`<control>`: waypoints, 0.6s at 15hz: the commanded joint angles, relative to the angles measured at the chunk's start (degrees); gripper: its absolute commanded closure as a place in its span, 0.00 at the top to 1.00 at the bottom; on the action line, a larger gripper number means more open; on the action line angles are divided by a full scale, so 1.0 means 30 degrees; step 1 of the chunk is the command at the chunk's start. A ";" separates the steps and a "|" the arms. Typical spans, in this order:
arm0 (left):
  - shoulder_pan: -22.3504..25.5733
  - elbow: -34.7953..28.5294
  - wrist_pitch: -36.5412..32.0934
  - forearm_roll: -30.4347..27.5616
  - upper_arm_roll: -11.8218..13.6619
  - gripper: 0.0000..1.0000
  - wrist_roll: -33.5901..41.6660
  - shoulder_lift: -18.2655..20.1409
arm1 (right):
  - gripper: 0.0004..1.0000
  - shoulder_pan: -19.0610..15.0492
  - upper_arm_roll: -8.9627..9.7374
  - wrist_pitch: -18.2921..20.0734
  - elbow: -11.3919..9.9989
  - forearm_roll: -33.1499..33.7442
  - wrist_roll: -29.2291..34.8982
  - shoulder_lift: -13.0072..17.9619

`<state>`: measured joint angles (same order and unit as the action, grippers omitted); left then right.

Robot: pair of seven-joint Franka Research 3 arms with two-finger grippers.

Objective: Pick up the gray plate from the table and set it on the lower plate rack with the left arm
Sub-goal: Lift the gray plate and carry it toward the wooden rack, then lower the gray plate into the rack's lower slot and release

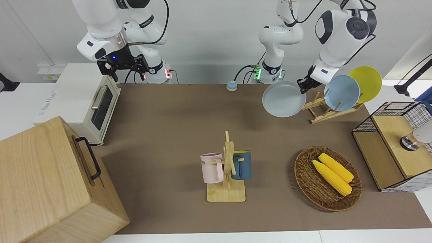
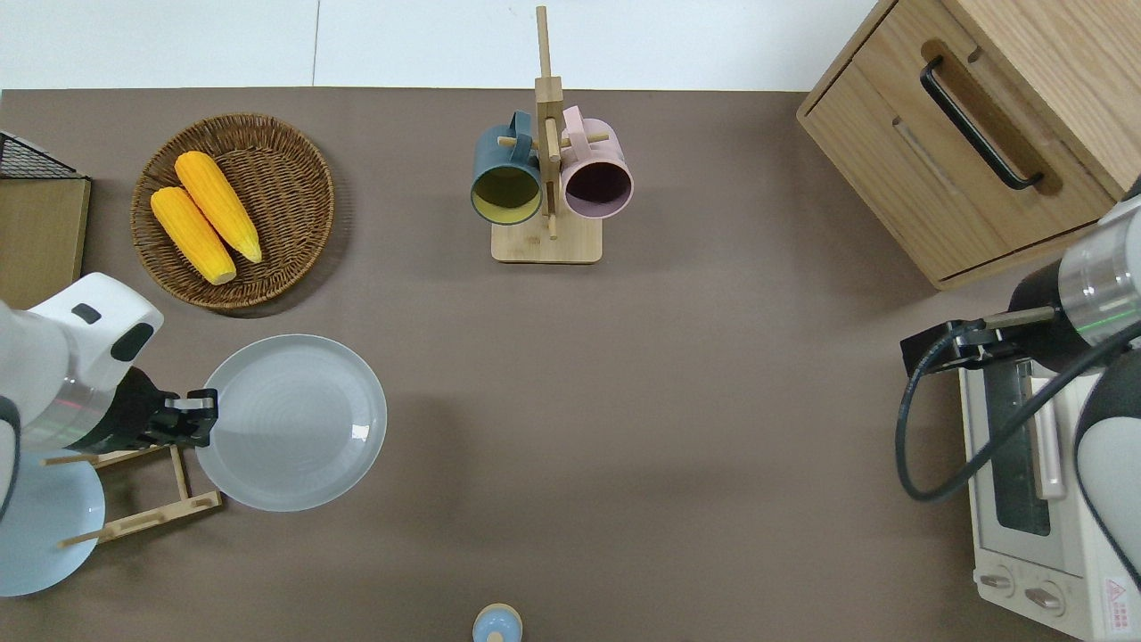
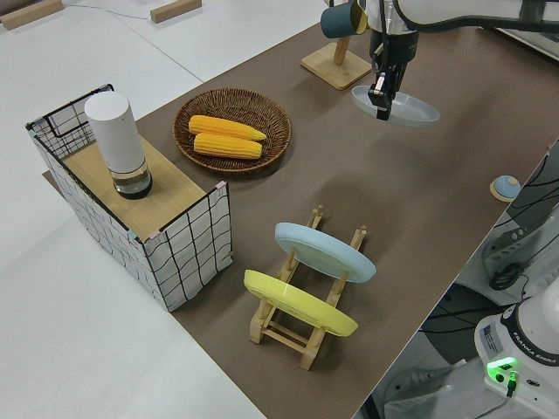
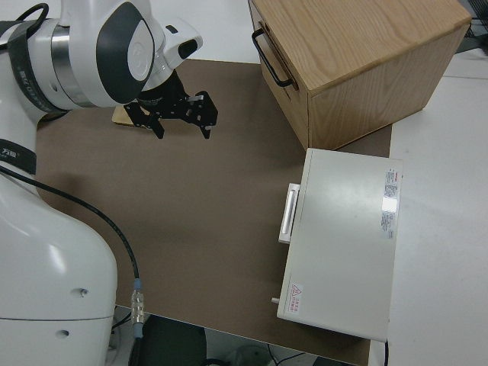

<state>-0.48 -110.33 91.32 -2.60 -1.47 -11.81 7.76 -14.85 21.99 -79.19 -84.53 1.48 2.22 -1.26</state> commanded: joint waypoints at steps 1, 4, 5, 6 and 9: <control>-0.0281 0.0742 -0.1435 0.1532 0.0342 0.00 -0.0076 0.0546 | 0.98 -0.0441 0.0375 0.0206 0.0109 0.0123 0.0226 0.0038; -0.0310 0.0684 -0.2080 0.4959 0.0137 0.00 -0.0193 0.0518 | 0.98 -0.0441 0.0404 0.0206 0.0138 0.0123 0.0226 0.0038; -0.0281 0.0655 -0.2111 0.5752 0.0137 0.00 -0.0049 0.0517 | 0.98 -0.0441 0.0404 0.0235 0.0138 0.0123 0.0226 0.0038; -0.0310 0.0625 -0.2111 0.6485 0.0137 0.00 -0.0047 0.0517 | 0.98 -0.0441 0.0375 0.0206 0.0138 0.0123 0.0226 0.0038; -0.0601 0.0304 -0.2606 0.9647 0.0107 0.00 -0.0164 0.0517 | 0.98 -0.0441 0.0404 0.0206 0.0138 0.0123 0.0226 0.0038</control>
<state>-0.55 -108.63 85.62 18.73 -1.30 -11.76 9.07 -14.85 21.99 -79.19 -84.53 1.48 2.22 -1.26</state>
